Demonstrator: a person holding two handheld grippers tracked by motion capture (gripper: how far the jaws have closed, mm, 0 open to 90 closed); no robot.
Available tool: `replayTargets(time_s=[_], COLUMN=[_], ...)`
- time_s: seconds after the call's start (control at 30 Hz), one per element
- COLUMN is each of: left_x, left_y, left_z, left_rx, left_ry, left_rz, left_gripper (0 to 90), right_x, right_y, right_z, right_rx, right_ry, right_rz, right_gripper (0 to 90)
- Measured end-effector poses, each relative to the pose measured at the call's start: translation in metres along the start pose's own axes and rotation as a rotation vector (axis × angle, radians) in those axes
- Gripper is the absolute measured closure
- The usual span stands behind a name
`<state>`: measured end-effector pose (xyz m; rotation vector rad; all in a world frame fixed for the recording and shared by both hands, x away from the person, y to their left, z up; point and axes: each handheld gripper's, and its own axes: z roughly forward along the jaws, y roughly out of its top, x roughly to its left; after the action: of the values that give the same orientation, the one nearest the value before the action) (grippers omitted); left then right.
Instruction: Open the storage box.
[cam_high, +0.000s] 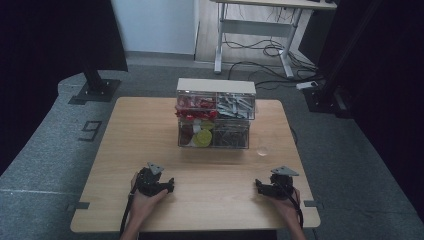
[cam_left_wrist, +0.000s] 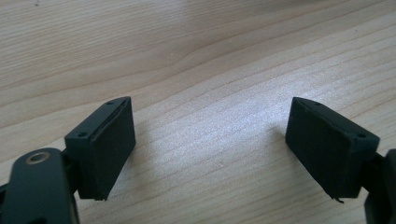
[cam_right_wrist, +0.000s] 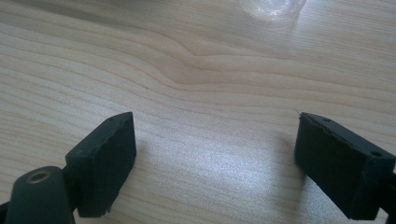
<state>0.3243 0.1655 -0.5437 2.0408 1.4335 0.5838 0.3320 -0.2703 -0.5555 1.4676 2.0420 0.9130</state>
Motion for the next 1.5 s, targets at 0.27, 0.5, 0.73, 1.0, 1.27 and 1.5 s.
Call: replayTargets(time_s=[0.27, 0.5, 0.73, 1.0, 1.27, 1.5], left_x=[0.007, 0.017, 0.026, 0.022, 0.014, 0.004], left_y=[-0.002, -0.002, -0.002, 0.000, 0.005, 0.014], left_z=[-0.007, -0.022, -0.038, -0.042, -0.047, -0.053], left_rx=[-0.063, -0.141, -0.213, -0.207, -0.206, -0.215], left_ry=[-0.008, 0.008, -0.015, -0.093, -0.174, -0.201], left_rz=[-0.028, -0.081, -0.114, -0.101, -0.089, -0.062], left_gripper=[25.3, 43.7, 59.7, 83.8, 90.0, 90.0], right_x=[0.000, 0.000, -0.002, -0.002, -0.002, -0.002], right_y=[0.000, -0.001, -0.001, -0.001, -0.002, -0.002], right_z=[0.000, -0.001, -0.002, -0.002, -0.002, -0.002], right_rx=[-0.002, -0.004, -0.008, -0.009, -0.009, -0.010], right_ry=[-0.001, 0.001, 0.005, 0.006, 0.002, -0.004], right_rz=[0.002, -0.002, -0.005, -0.006, -0.004, -0.001], right_gripper=[14.1, 14.7, 16.7, 17.0, 17.3, 17.4])
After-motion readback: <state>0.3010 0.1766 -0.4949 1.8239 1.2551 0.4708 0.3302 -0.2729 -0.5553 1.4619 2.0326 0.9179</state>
